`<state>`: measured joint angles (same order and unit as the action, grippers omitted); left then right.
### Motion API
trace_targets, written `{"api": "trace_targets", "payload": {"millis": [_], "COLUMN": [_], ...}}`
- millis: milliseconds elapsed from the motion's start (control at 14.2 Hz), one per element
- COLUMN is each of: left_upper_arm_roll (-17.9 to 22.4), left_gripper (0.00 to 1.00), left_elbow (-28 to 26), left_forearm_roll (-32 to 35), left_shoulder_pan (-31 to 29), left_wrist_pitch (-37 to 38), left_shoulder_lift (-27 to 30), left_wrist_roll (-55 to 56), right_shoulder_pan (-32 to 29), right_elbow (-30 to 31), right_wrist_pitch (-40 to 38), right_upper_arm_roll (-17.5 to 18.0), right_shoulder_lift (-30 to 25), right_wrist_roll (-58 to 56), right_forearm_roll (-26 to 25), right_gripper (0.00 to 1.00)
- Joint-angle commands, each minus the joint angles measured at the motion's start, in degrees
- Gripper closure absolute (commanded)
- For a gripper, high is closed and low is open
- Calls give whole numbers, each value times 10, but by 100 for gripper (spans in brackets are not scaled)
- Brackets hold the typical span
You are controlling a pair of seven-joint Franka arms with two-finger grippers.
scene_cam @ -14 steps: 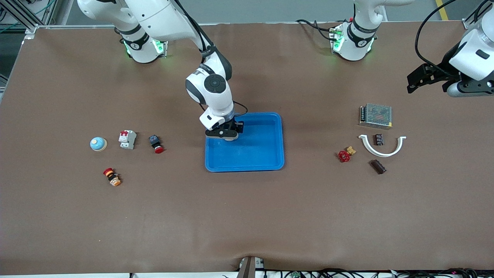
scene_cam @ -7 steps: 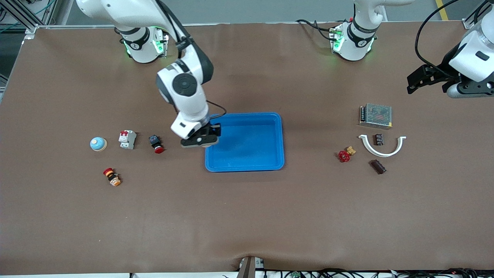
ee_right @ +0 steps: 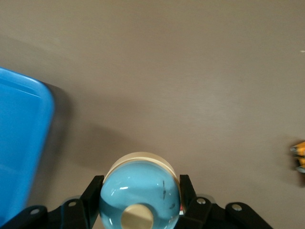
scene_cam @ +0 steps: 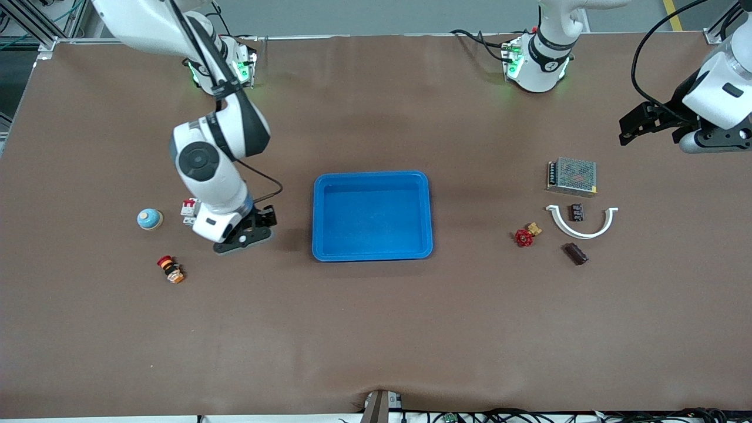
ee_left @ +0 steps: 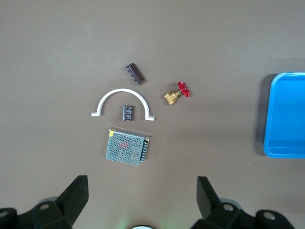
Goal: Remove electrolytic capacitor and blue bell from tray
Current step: 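Carry the bell with the right gripper toward the red push button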
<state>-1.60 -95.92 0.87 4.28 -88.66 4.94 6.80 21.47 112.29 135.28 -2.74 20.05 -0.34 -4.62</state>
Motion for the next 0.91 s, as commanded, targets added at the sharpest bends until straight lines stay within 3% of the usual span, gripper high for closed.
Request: {"api": "trace_targets", "payload": {"millis": [0, 351, 632, 843], "left_upper_arm_roll": [2, 2, 2, 4], "left_gripper": [0, 0, 0, 0], "left_elbow": [13, 13, 14, 14], "left_forearm_roll": [-9, -9, -9, -8], "left_shoulder_pan": [-2, -3, -4, -4], "left_wrist_pitch": [2, 2, -7, -11], "left_shoulder_lift": [-6, -7, -14, -16], "left_wrist_roll": [-6, -6, -6, -6], "right_shoulder_pan": [-47, -96, -119, -123], "right_elbow": [14, 14, 42, 43], "right_wrist_pitch": [4, 14, 103, 112], "right_upper_arm_roll": [12, 12, 12, 12], "right_shoulder_lift": [-12, 0, 31, 43], "right_wrist_roll": [-75, -187, -240, -250], "right_forearm_roll": [-4, 21, 21, 21], "right_gripper": [49, 49, 49, 49]}}
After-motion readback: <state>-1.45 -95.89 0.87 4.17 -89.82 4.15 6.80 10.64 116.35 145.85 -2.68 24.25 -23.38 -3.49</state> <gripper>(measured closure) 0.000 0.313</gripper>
